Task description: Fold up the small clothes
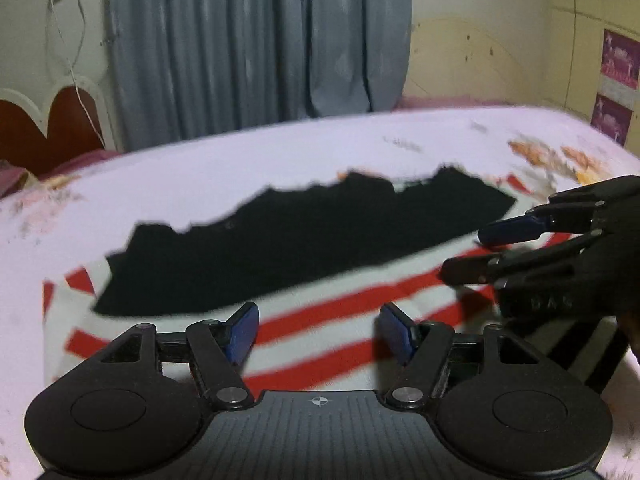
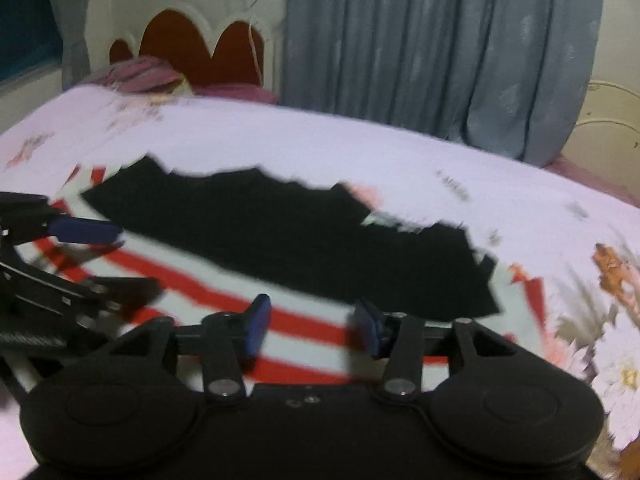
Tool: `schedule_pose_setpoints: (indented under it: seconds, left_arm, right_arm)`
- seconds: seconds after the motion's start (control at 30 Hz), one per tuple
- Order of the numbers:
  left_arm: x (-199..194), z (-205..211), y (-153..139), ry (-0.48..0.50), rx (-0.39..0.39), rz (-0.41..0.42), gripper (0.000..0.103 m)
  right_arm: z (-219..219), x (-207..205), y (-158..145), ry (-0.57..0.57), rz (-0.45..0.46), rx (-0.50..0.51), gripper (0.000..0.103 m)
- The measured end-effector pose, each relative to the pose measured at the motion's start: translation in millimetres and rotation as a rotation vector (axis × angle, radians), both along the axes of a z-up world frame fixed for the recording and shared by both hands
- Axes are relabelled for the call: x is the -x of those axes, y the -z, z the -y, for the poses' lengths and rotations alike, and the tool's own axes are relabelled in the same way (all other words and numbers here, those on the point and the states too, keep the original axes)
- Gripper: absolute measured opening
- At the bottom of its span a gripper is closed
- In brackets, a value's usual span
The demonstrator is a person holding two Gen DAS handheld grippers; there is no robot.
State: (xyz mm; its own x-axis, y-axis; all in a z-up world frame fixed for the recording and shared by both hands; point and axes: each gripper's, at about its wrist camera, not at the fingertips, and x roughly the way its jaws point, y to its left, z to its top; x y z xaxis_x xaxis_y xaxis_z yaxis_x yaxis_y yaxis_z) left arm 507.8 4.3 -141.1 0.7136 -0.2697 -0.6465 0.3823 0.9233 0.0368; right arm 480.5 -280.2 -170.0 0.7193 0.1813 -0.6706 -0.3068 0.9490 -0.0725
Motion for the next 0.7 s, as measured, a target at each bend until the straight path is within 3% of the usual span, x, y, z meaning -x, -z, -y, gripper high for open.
schedule_pose_setpoints:
  seconds: [0.1,0.2,0.3,0.37,0.43,0.5,0.63,0.7]
  left_arm:
    - [7,-22,3,-0.041,0.014,0.006,0.066]
    - [14,-63,8,-0.163,-0.019,0.020,0.066]
    - [32,-92,8,-0.201,0.033,0.026,0.066]
    - [43,-83,1,-0.194,0.015,0.042,0.066]
    - [55,-62,-6,-0.155,0.055,0.059,0.066]
    - [62,-37,-7,-0.111,0.060,0.052,0.066]
    - [77,1,5,-0.070,0.034,-0.019,0.066]
    - [92,9,14,-0.060,-0.043,-0.022,0.066]
  right_arm:
    - [9,12,5,0.001,-0.007,0.037,0.049]
    - [52,31,-3,0.120,-0.002,0.023,0.051]
    - [76,50,1,0.167,-0.004,0.052,0.051]
    - [65,55,-6,0.189,0.014,0.068,0.040]
    - [49,62,-17,0.168,0.054,0.005,0.040]
    - [26,64,-20,0.105,0.031,-0.045,0.039]
    - [-8,79,-4,0.041,-0.025,-0.006,0.045]
    - [-11,96,3,0.030,-0.031,0.055,0.045]
